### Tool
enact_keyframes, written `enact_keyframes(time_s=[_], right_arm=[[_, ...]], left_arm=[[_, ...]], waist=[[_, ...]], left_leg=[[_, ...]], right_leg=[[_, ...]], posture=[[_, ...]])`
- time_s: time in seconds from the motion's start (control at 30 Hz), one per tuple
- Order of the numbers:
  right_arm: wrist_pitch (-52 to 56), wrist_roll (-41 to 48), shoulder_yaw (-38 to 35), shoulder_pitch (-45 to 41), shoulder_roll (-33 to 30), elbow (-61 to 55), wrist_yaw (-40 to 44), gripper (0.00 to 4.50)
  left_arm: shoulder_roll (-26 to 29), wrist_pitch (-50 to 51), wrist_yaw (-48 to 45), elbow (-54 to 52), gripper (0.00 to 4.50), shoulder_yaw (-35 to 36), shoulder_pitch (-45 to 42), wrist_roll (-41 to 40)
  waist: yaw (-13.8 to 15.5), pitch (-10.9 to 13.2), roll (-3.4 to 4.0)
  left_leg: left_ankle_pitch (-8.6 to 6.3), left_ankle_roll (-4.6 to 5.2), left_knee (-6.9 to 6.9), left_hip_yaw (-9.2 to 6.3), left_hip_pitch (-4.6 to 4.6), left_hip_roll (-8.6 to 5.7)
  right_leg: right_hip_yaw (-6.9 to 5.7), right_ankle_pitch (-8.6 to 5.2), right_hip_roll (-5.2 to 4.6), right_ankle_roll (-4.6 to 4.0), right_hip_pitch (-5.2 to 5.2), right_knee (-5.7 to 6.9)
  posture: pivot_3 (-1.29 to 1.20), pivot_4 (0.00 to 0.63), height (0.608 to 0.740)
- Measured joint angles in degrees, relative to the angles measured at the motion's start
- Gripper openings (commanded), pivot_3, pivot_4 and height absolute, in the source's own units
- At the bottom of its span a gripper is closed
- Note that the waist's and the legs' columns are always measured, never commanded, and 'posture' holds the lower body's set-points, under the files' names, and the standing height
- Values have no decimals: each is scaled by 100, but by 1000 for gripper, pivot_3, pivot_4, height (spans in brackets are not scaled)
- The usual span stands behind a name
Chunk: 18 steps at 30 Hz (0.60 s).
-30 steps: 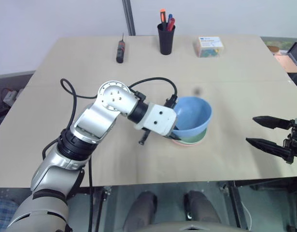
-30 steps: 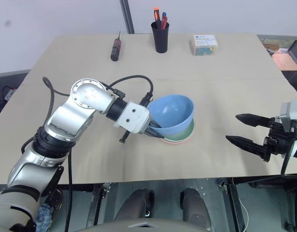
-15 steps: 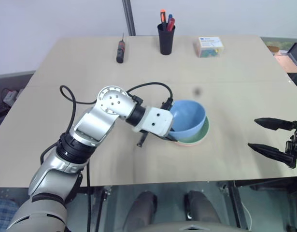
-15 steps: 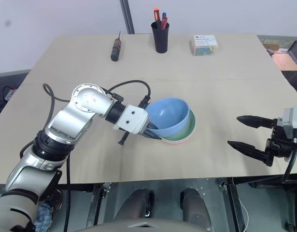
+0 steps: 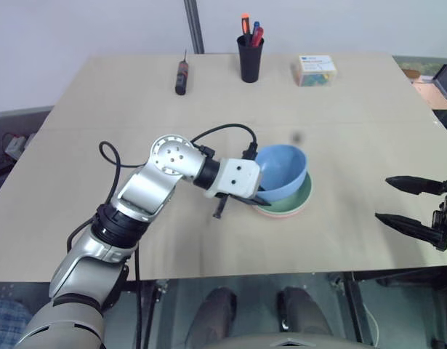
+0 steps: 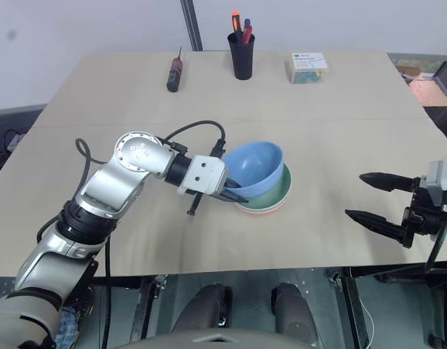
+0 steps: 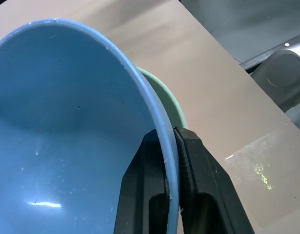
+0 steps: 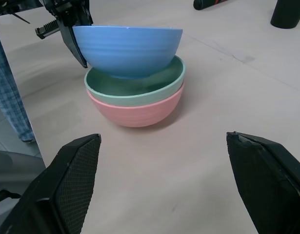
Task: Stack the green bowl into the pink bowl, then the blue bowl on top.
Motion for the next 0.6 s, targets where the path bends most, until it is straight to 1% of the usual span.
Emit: enact_keyframes(time_s=[0.03,0.1,0.23,0.27,0.43,0.5,0.53,0.6], right_arm=[[0,0,0,0,-3,0,1,4346],[0,-12,0,0,-6,1,5,4346],[0,-33,0,0,-6,28,11,4346],[0,-35,0,0,-6,35,12,4346],[-1,-42,2,0,-6,39,17,4346],[-8,-57,2,3,-6,40,21,4346],[-19,-93,3,15,-6,47,21,4346],[-47,-180,3,94,-9,69,19,4346]], left_arm=[[1,8,0,0,1961,0,0,-9],[2,-3,-2,0,2572,3,0,-40],[9,-82,2,2,4319,41,4,-98],[6,-127,21,16,4415,72,4,-101],[-92,-159,238,278,4415,349,5,-213],[-141,-49,365,405,4415,628,14,-430],[-181,22,534,500,4415,976,73,-639],[-162,91,665,540,4415,1372,267,-870]], waist=[[0,0,0],[0,0,0],[0,0,0],[0,0,0],[1,0,0],[-3,0,0],[-10,0,0],[-18,-1,1]], left_leg=[[0,0,0,0,0,0],[0,0,0,0,0,0],[0,0,0,0,0,0],[0,0,0,-1,0,0],[0,0,0,-1,0,0],[0,0,0,0,0,1],[0,0,0,0,1,2],[0,0,-4,2,6,4]], right_leg=[[0,0,0,0,0,0],[0,0,0,0,0,0],[0,0,0,0,0,0],[0,0,0,0,0,0],[0,0,0,0,0,0],[0,0,-1,0,0,0],[0,0,0,0,-1,0],[2,0,-1,0,0,0]], posture=[[0,150,740],[0,150,740],[0,150,740],[0,150,740],[0,150,740],[0,150,740],[0,150,740],[0,150,740]])
